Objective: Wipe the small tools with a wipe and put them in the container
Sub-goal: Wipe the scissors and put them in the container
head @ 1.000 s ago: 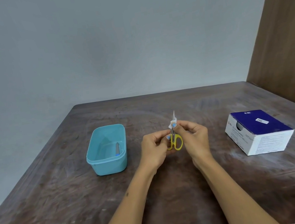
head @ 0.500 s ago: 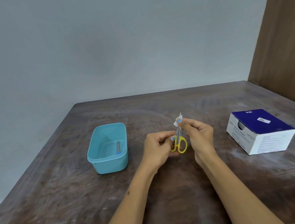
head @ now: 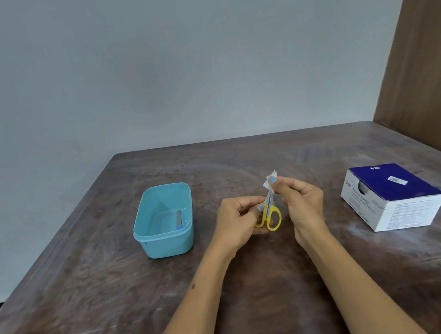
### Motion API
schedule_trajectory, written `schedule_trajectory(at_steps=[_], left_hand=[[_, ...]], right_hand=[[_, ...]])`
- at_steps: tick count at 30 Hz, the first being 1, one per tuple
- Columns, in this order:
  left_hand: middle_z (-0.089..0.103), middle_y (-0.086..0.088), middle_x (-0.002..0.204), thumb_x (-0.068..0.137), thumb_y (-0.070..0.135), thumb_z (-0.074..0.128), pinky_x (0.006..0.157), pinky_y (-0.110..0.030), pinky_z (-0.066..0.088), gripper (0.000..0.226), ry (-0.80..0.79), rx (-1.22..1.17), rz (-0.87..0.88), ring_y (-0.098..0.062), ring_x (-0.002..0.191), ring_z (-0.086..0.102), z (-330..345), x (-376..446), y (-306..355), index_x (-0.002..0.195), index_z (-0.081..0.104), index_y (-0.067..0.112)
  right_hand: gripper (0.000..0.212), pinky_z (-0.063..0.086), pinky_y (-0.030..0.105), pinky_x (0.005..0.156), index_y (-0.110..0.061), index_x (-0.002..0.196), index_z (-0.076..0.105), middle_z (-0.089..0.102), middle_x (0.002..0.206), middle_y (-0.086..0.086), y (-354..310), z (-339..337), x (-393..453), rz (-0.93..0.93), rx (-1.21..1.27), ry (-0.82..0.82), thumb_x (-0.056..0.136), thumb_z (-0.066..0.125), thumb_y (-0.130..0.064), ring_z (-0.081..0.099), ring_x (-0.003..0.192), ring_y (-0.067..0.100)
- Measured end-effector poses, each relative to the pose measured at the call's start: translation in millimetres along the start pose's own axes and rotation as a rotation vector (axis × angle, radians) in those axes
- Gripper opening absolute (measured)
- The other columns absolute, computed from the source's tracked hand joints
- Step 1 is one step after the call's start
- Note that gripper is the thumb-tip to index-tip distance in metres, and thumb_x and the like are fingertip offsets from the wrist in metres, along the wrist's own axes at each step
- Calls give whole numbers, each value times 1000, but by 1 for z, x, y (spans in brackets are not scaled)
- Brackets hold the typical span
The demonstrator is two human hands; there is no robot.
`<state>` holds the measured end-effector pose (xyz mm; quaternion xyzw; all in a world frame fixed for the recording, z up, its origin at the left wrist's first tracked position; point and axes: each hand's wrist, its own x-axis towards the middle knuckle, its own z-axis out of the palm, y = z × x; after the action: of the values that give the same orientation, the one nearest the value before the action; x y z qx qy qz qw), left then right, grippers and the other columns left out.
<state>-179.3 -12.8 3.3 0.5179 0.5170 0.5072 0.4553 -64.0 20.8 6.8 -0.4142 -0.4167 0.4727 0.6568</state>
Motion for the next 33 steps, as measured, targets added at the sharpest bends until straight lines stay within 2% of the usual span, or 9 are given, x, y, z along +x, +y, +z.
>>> schedule_trajectory(at_steps=[4, 7, 11, 16, 21, 24, 26, 30, 33], left_hand=[[70, -13, 90, 90, 3, 55, 62, -29, 60, 20, -13, 5, -2, -21, 77, 70, 2, -1, 1, 106, 68, 4], [71, -11, 90, 90, 4, 56, 64, -29, 60, 20, 77, -11, 24, -20, 80, 70, 1, 0, 0, 106, 69, 5], [72, -14, 86, 89, 5, 58, 65, -34, 60, 18, 190, 10, 50, -21, 76, 71, 0, 4, -5, 102, 71, 6], [70, -13, 78, 90, 5, 56, 60, -28, 59, 19, 204, -6, 60, -20, 71, 69, 2, 4, -6, 98, 73, 9], [70, -14, 83, 90, 2, 56, 63, -31, 60, 19, 131, -61, 79, -21, 76, 68, 3, 2, -3, 101, 70, 5], [71, -15, 84, 90, 3, 56, 64, -32, 60, 18, 171, -39, 88, -23, 78, 70, 2, 3, -3, 100, 71, 6], [72, -15, 83, 89, 3, 57, 67, -36, 60, 19, 217, -22, 97, -25, 80, 71, 1, 4, -5, 97, 73, 10], [73, -10, 82, 88, 4, 58, 70, -38, 60, 19, 263, 37, 122, -20, 78, 72, 1, 5, -7, 99, 73, 11], [74, -7, 83, 87, 6, 60, 71, -41, 60, 19, 292, 94, 138, -19, 77, 72, 0, 7, -9, 100, 73, 11]], right_hand=[[5, 45, 4, 58, -6, 84, 71, 69, 59, -16, 1, -3, 3, -25, 22, 31, 80, 71, -7, 63, 62, -9], [5, 46, 7, 57, -5, 84, 72, 70, 61, -11, 3, 0, 0, -34, -65, -55, 79, 71, -5, 64, 61, -4], [11, 51, 16, 64, -19, 78, 73, 74, 71, -3, 10, 0, 0, -32, -183, -108, 77, 74, -8, 69, 69, 8], [7, 53, 25, 72, -21, 75, 75, 73, 72, 0, 12, -3, 0, -78, -335, -110, 74, 78, -14, 70, 72, 11], [7, 56, 31, 72, -13, 83, 76, 74, 74, 4, 8, -3, 0, -102, -255, -72, 76, 76, -14, 70, 72, 16], [6, 56, 32, 75, -18, 81, 75, 74, 75, 2, 8, -3, 0, -110, -286, -115, 76, 76, -15, 70, 75, 16], [7, 53, 26, 73, -23, 79, 75, 73, 72, -4, 9, -2, -1, -142, -360, -147, 75, 77, -17, 68, 73, 7], [10, 42, 3, 66, -16, 86, 77, 70, 71, -12, 6, -5, -1, -241, -521, -168, 77, 76, -20, 61, 69, -11], [10, 39, 3, 73, -19, 87, 77, 71, 77, -11, 7, -6, -1, -313, -645, -171, 78, 74, -24, 61, 80, -8]])
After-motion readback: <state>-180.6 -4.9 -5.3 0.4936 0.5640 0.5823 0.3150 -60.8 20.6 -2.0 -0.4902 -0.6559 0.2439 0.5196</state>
